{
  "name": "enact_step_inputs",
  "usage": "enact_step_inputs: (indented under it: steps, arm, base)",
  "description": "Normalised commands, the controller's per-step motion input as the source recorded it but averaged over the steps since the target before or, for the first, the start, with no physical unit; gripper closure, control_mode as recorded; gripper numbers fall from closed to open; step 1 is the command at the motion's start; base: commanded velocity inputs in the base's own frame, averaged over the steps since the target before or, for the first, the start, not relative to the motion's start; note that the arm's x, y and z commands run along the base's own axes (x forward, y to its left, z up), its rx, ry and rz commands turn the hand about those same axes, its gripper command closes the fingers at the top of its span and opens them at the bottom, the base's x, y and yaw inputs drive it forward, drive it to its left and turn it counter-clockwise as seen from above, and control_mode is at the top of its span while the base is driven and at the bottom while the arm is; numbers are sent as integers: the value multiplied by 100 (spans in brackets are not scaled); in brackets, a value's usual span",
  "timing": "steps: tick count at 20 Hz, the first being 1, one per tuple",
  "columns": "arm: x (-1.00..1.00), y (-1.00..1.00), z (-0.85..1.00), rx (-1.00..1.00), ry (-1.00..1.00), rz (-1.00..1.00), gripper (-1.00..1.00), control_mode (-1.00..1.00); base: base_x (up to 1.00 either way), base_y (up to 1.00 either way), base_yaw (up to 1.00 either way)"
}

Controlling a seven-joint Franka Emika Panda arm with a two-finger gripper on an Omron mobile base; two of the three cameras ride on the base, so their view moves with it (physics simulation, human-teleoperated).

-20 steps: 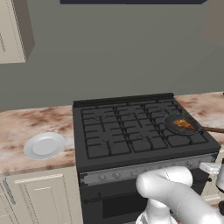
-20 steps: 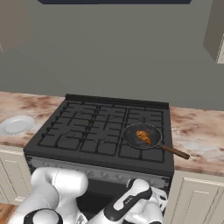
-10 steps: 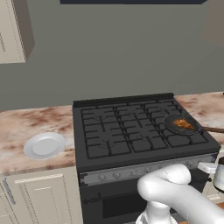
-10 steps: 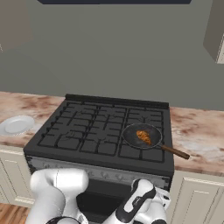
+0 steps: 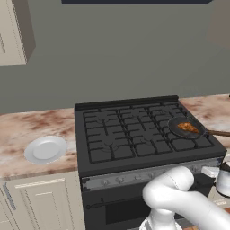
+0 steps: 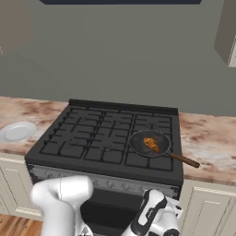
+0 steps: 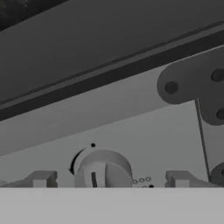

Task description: Pick the croissant and place it on the pan. Then turn on the stove to warm the croissant.

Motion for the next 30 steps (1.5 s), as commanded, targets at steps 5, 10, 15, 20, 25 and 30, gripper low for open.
enact_step_inputs:
  steps: [5, 10, 15, 20, 25, 30]
  arm:
    - [24, -14, -30, 0, 0, 0, -100, -100]
    - [25, 0, -26, 0, 0, 0, 100, -100]
    - [9, -9, -21, 0, -2, 0, 100, -100]
    - [0, -2, -12, -8, -10, 2, 100, -100]
    - [9, 0, -14, -11, -11, 11, 100, -100]
    - [14, 8, -2, -19, -3, 7, 100, -100]
  base:
    - [0, 0, 0]
    - [0, 0, 0]
    - [0, 0, 0]
    - [0, 0, 0]
    - [0, 0, 0]
    - [0, 0, 0]
